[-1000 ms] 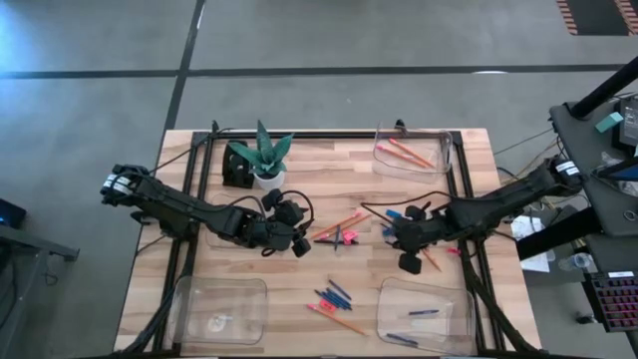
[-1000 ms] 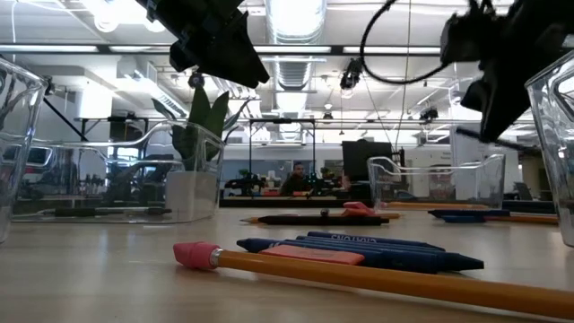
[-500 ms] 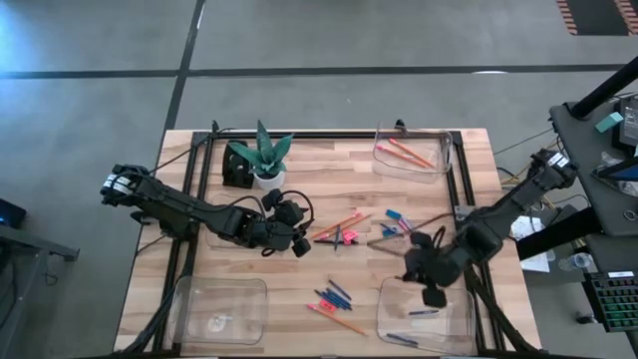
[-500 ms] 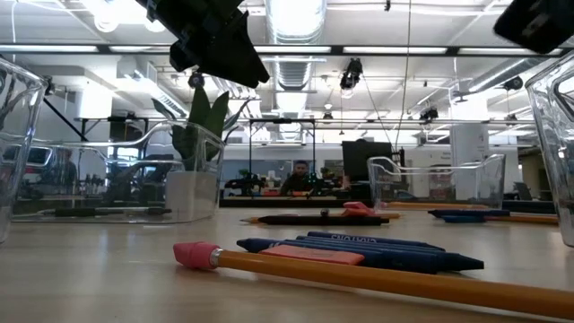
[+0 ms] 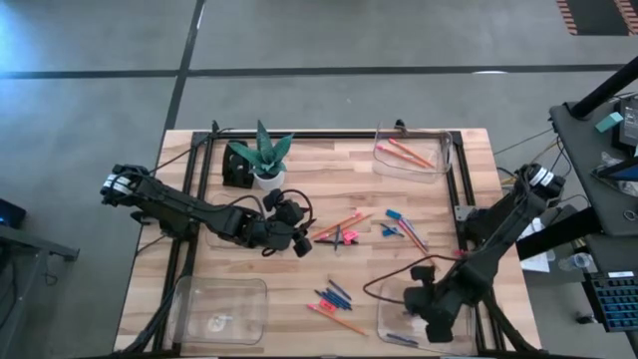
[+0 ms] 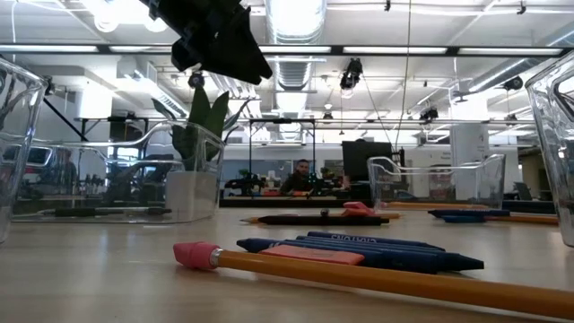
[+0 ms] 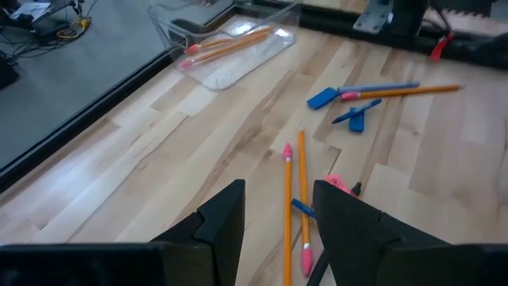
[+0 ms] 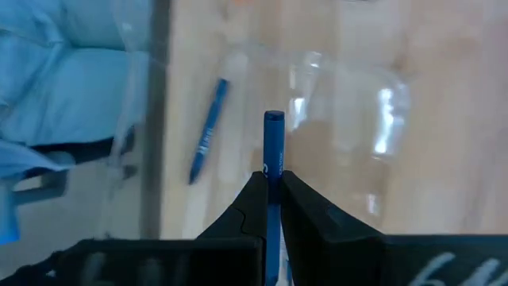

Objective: Sort crayons/erasers/pens/pencils in bins
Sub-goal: Put the blue crayon into the bottom right transparent bin

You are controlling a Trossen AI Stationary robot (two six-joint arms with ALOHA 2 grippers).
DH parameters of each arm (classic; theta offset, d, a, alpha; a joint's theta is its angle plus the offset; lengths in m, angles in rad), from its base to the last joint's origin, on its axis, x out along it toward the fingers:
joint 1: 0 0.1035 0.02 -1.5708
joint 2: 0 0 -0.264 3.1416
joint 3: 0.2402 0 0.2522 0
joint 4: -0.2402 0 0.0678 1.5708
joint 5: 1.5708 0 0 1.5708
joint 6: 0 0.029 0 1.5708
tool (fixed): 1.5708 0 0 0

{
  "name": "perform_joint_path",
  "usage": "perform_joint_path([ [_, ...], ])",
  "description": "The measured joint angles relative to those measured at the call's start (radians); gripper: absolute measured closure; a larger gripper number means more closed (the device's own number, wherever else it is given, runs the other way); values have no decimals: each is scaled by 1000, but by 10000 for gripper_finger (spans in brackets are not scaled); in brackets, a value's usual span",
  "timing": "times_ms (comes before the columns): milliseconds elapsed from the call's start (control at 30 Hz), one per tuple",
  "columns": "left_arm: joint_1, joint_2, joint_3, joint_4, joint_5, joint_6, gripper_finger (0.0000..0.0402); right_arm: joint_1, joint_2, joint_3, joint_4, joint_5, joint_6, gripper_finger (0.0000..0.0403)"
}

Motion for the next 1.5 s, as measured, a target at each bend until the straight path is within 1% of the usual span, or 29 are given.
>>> perform_joint_path([
  [67, 0, 0, 0, 3, 0, 0, 265, 2, 4, -6, 49, -18, -14, 390],
  [133, 0, 0, 0, 7, 1, 0, 265, 2, 16, -13, 54, -18, -17, 390],
  [267, 0, 0, -1, 14, 13, 0, 265, 1, 64, -42, 32, -28, 62, 390],
  [333, 0, 0, -1, 14, 18, 0, 265, 1, 95, -55, 34, -62, 92, 390],
  [433, 0, 0, -2, 15, 25, 0, 265, -9, 147, -68, 32, -113, 85, 390],
  [567, -2, 0, -2, 14, 26, -21, 265, -43, 201, -66, 28, -140, 78, 390],
  [733, -2, 0, -2, 14, 28, -24, 265, -54, 225, -63, 26, -162, 56, 390],
  [867, -2, 0, -2, 14, 28, -24, 265, -53, 216, -66, 28, -134, 57, 389],
  [933, -2, 0, -2, 14, 28, -23, 265, -53, 211, -66, 37, -108, 69, 383],
  [1133, -2, 0, -2, 14, 28, -23, 265, -53, 199, -68, 41, -103, 73, 331],
  [1267, -2, 0, -2, 13, 28, -23, 265, -53, 183, -68, 35, -118, 60, 300],
  [1400, -3, 0, -2, 13, 28, -24, 265, -53, 102, -69, 27, -128, 45, 286],
  [1500, -3, 0, -3, 13, 28, -24, 265, -53, 11, -69, 23, -83, 13, 286],
])
